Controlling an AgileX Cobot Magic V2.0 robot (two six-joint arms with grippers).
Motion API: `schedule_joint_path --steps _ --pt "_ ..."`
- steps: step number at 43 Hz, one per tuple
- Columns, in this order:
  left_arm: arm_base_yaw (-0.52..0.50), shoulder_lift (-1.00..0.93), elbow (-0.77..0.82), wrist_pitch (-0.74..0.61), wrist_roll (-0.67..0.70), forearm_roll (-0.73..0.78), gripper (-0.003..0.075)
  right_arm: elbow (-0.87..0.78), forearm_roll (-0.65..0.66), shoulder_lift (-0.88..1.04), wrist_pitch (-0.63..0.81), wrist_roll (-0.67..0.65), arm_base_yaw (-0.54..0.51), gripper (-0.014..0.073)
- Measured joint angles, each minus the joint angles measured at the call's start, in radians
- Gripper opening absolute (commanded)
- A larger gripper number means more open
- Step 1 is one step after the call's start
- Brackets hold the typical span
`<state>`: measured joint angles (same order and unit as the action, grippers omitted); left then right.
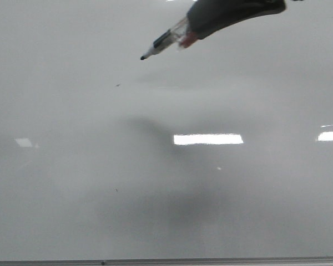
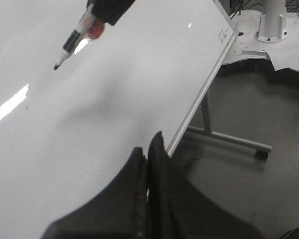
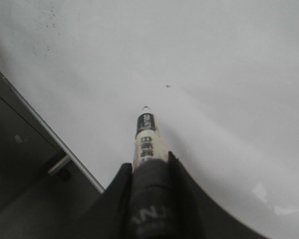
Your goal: Write number 7 on whiteboard
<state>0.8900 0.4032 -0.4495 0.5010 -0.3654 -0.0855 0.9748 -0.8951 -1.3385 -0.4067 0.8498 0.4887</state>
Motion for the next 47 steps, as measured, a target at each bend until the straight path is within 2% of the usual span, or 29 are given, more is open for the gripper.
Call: schedule_joint_path --steps 8,18,28,40,47 --pt "0.0 0.0 0.0 0.0 0.002 0.0 -0.002 0.154 0.0 -0.196 0.0 0.005 0.054 -0.0067" --pt "0.0 0.0 0.0 0.0 0.002 0.0 -0.002 0.227 -0.007 -0.335 0.036 0.005 0.058 -0.0067" --pt "0.0 0.0 0.0 -0.002 0.002 -0.001 -0.002 0.222 -0.018 -0.328 0.022 0.006 0.03 -0.0067" --pt "0.0 0.0 0.0 -0.002 0.002 -0.001 -0.002 0.101 -0.017 -0.21 -0.037 0.009 -0.123 -0.0067" --pt "0.0 0.0 0.0 -0.002 0.002 -0.001 -0.002 0.075 -0.017 -0.195 -0.053 0.031 -0.15 -0.0067"
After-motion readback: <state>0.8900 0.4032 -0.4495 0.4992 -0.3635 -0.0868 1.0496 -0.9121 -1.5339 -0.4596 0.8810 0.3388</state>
